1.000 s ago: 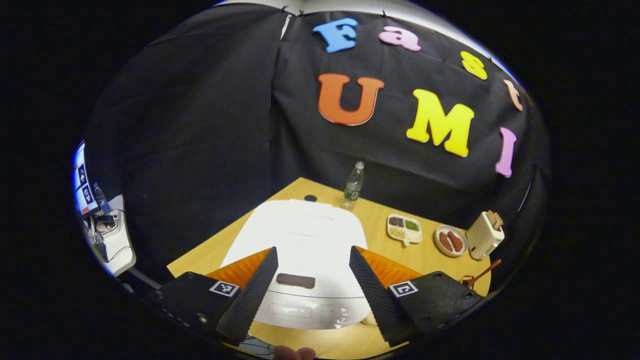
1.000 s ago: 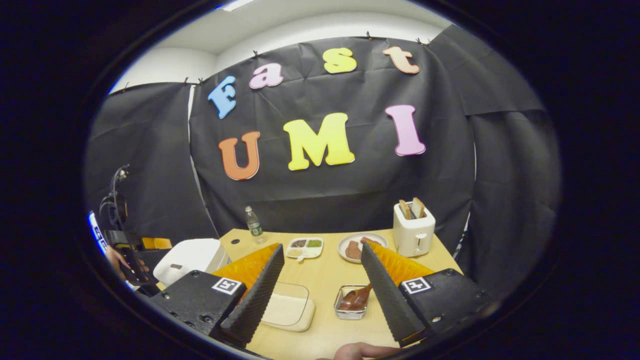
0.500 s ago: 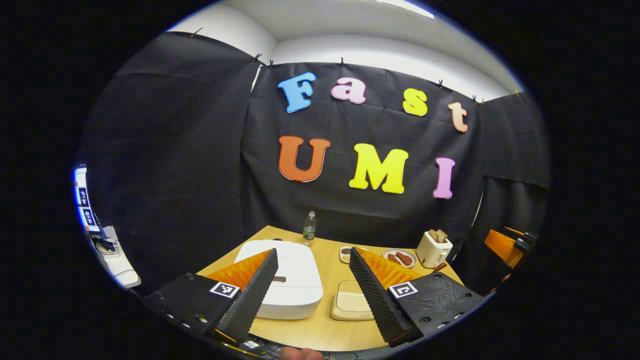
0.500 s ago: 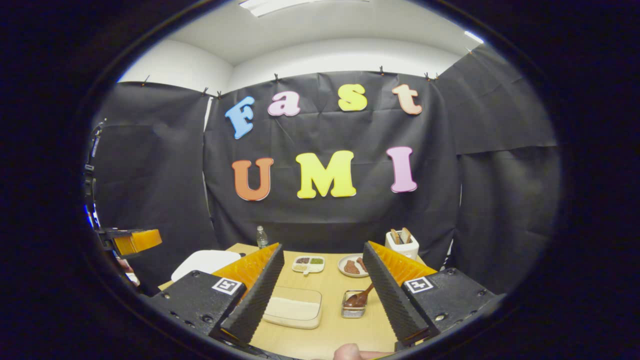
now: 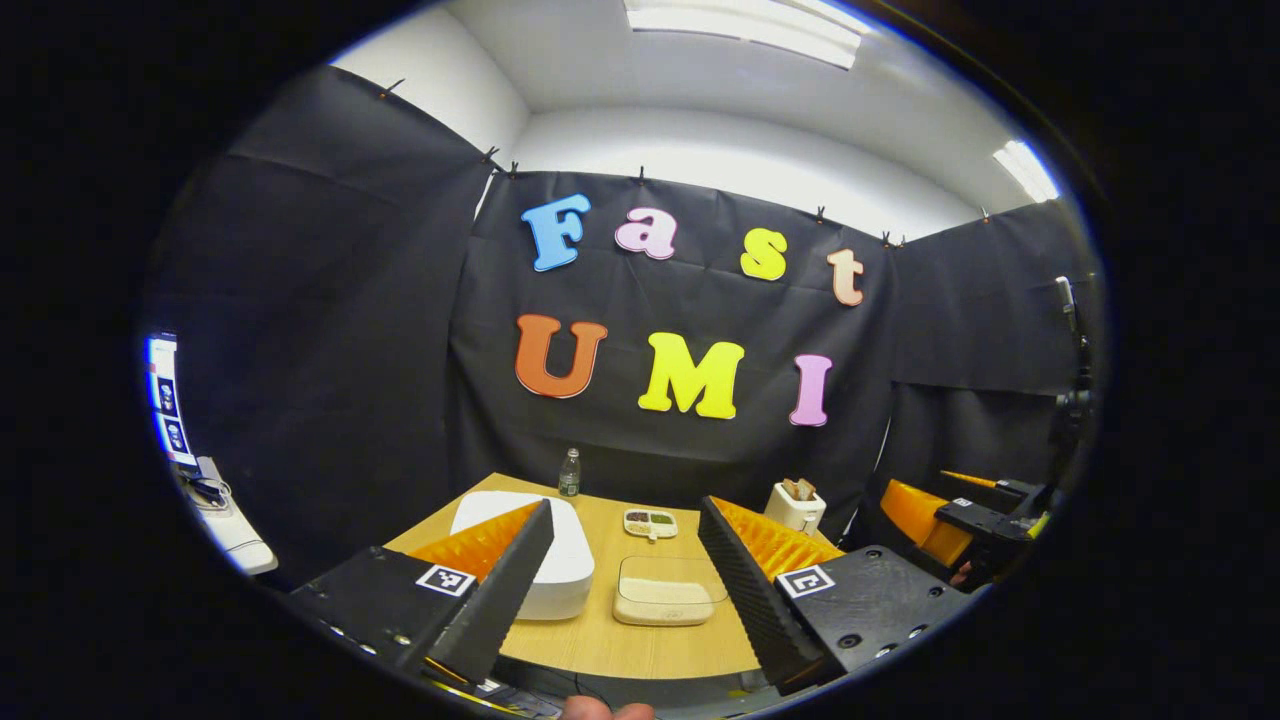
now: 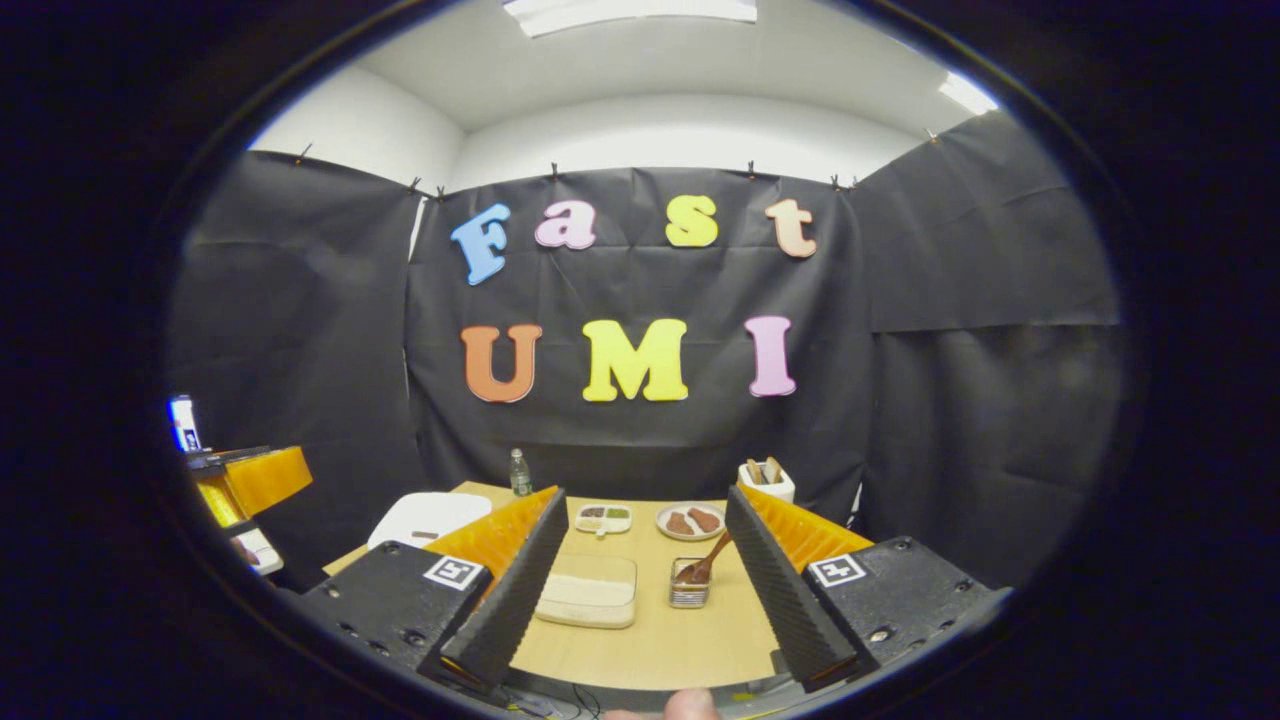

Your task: Close the left gripper, press the button to open the rice cooker; take a wooden spoon from the chopstick holder with the right hand, scoop a spoonful of rice and pour it into the rice cooker, then put the wooden spoon back into the chopstick holder.

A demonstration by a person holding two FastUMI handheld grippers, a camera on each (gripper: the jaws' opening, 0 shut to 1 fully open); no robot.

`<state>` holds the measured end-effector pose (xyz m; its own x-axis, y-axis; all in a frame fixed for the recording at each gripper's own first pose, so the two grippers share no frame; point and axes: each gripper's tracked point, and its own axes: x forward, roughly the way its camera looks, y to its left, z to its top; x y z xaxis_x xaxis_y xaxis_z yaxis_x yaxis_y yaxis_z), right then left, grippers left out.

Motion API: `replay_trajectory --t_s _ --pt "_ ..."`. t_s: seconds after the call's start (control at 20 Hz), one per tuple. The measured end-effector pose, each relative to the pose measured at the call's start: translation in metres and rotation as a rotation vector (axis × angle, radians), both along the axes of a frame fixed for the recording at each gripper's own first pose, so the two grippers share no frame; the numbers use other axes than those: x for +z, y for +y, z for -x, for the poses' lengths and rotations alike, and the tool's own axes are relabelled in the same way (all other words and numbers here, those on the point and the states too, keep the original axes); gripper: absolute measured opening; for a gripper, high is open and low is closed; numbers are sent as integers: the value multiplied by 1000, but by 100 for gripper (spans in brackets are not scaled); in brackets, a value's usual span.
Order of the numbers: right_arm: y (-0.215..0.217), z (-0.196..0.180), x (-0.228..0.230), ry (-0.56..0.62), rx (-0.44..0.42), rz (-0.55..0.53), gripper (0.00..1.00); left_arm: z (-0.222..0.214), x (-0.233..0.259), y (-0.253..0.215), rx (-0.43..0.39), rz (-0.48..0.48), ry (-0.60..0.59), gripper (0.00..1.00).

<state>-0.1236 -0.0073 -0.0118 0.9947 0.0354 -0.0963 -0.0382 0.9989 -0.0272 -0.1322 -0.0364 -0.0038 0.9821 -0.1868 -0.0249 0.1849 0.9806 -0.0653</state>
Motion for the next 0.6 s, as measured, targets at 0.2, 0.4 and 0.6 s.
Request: replay_trajectory --t_s 0.2,0.4,0.6 --pt "-6 14 8 -14 1 5 100 14 7 -14 -11 28 -14 94" --pt "-4 24 1 -13 10 7 99 19 11 -27 -33 7 -25 94" --pt "-1 30 4 -20 23 6 99 24 19 -37 -58 8 -48 94"
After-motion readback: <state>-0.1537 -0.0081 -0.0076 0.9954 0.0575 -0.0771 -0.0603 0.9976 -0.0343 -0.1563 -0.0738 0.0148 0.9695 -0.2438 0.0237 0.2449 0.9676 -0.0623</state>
